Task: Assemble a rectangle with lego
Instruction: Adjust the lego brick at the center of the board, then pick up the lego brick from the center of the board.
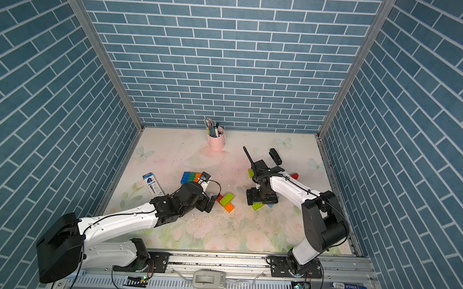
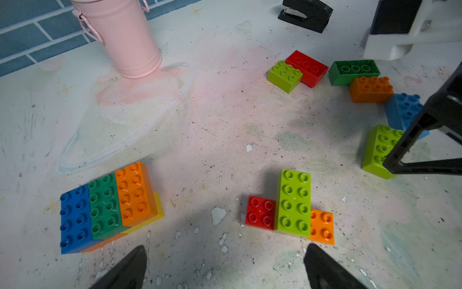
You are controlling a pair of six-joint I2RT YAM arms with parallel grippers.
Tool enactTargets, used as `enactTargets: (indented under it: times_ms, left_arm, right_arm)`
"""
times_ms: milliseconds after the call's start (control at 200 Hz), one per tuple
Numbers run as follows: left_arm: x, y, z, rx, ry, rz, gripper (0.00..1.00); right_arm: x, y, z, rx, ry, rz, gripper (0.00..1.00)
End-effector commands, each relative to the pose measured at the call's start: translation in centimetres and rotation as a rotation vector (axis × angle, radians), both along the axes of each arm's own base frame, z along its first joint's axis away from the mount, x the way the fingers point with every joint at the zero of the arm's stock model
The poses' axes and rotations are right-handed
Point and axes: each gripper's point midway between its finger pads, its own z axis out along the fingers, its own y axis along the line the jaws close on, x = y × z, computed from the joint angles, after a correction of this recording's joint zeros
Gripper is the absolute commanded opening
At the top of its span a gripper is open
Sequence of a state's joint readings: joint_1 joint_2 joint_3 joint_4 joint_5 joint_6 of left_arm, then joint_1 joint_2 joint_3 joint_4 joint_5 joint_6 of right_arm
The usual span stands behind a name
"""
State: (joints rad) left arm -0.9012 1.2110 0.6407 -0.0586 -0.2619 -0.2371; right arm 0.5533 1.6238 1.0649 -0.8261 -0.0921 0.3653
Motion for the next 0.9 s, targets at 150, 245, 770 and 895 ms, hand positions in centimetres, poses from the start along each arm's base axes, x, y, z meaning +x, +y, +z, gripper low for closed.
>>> enactTargets:
  times_ms: [150, 245, 770, 895]
  left_arm:
    - [-0.3, 0.8, -0.4, -0.016, 0.015, 0.021, 0.99]
    - [-0.2, 0.9, -0.5, -0.016, 0.016, 0.025, 0.99]
    - [-0.2, 1.1, -0.7, -0.019, 0.018, 0.028, 0.99]
    - [-0.2, 1.2, -0.7, -0.021, 0.017, 0.029, 0.99]
  right_arm:
    - [1.2, 0.0, -0.8, -0.061, 0.018, 0.108, 0.90]
    - [1.2, 0.3, -1.0, -0.055, 0.030, 0.128, 0.88]
    - [-0.5, 0.9, -2.4, -0.075, 0.089, 0.167, 0.72]
    - [-0.9, 1.0, -2.4, -0.081, 0.100, 0.176, 0.78]
